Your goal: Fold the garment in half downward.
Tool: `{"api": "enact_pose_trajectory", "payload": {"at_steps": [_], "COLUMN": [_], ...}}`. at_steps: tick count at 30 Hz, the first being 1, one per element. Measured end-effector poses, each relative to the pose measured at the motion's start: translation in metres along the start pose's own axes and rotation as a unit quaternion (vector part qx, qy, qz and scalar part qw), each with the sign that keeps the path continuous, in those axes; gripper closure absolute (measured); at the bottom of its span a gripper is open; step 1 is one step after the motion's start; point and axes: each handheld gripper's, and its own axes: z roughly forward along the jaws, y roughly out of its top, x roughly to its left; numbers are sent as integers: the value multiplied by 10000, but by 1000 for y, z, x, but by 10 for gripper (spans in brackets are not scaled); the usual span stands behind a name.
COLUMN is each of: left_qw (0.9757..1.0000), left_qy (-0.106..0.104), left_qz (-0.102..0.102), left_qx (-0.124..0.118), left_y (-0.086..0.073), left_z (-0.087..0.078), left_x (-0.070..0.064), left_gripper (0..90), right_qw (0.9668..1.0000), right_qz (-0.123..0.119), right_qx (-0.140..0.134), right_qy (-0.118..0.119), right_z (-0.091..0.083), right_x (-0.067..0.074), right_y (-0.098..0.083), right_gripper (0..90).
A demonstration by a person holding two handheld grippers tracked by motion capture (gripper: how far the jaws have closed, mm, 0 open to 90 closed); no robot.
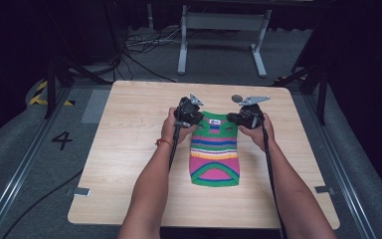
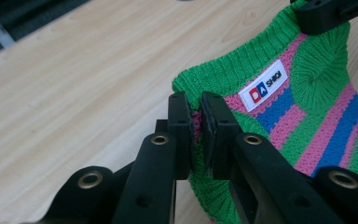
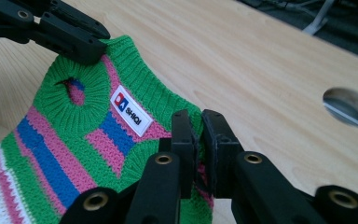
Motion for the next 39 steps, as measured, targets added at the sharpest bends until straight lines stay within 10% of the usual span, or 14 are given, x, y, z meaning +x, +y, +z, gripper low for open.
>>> {"api": "enact_pose_trajectory", "payload": {"at_steps": [9,19,39], "left_qw": [9998,9980,9873], "left_qy": [148,-10,-409], "left_qz": [144,629,1535], "left_qx": [-20,-37,39], "left_y": [7,-17,-69], "left_z": [-5,-23,-60], "left_x": [-1,-10,-59], "left_gripper": [823,822,821], "right_qw": [9997,9974,9862], "right_qz": [-73,-335,-1022], "right_qx": [-220,-315,-96], "right_qy": [12,559,1302], "right_z": [-7,-19,-49], "right_x": [0,13,58], "right_y": [10,-4,-38], "right_gripper": [840,838,832]}}
